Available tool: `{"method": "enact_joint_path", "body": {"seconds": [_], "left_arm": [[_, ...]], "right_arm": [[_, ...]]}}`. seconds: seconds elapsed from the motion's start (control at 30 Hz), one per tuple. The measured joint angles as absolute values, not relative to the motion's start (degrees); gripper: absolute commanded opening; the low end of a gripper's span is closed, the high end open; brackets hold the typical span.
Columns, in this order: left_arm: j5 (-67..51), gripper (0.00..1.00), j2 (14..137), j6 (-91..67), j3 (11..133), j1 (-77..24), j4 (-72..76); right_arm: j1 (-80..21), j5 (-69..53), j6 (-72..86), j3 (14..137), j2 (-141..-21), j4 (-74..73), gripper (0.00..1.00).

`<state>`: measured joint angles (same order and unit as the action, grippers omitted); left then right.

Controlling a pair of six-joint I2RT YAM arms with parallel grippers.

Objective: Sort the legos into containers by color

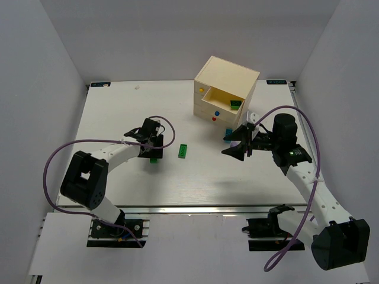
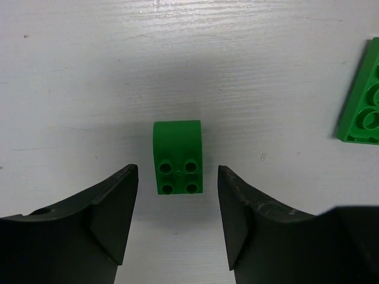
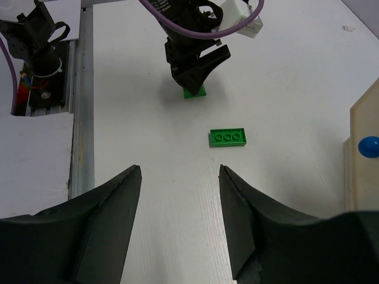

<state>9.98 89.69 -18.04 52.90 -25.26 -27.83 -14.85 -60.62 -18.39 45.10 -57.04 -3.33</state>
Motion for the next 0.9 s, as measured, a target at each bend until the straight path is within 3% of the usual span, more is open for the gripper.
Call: {"method": "enact_joint_path", "body": {"seconds": [0.37, 0.43, 0.47, 0.7, 0.83, 0.9], "left_arm": [[8.5, 0.58, 91.6, -18.0, 52.9, -24.9, -27.8], [8.5, 0.51, 91.7, -18.0, 52.9, -24.9, -27.8], [8.4, 0.40, 91.7, -18.0, 52.9, -24.9, -27.8], [7.9, 0.16, 91.5, -17.9, 52.9, -24.9, -27.8], [6.1, 0.08, 87.9, -17.8, 52.9, -24.9, -28.3], [3.4, 0.07, 83.1, -17.0, 53.1, -25.1, -27.9]], "right_arm": [[-12.5, -60.9, -18.2, 45.1, -57.0, -2.8, 0.61], [-12.0, -61.0, -18.2, 45.1, -57.0, -2.8, 0.60], [-11.9, -61.1, -18.1, 45.1, -57.0, -2.8, 0.60], [-10.4, -61.6, -17.7, 44.9, -57.0, -2.3, 0.58], [-8.8, -61.5, -16.5, 44.2, -57.0, -1.0, 0.54], [-8.0, -60.5, -15.3, 44.0, -56.9, -0.2, 0.46]]}}
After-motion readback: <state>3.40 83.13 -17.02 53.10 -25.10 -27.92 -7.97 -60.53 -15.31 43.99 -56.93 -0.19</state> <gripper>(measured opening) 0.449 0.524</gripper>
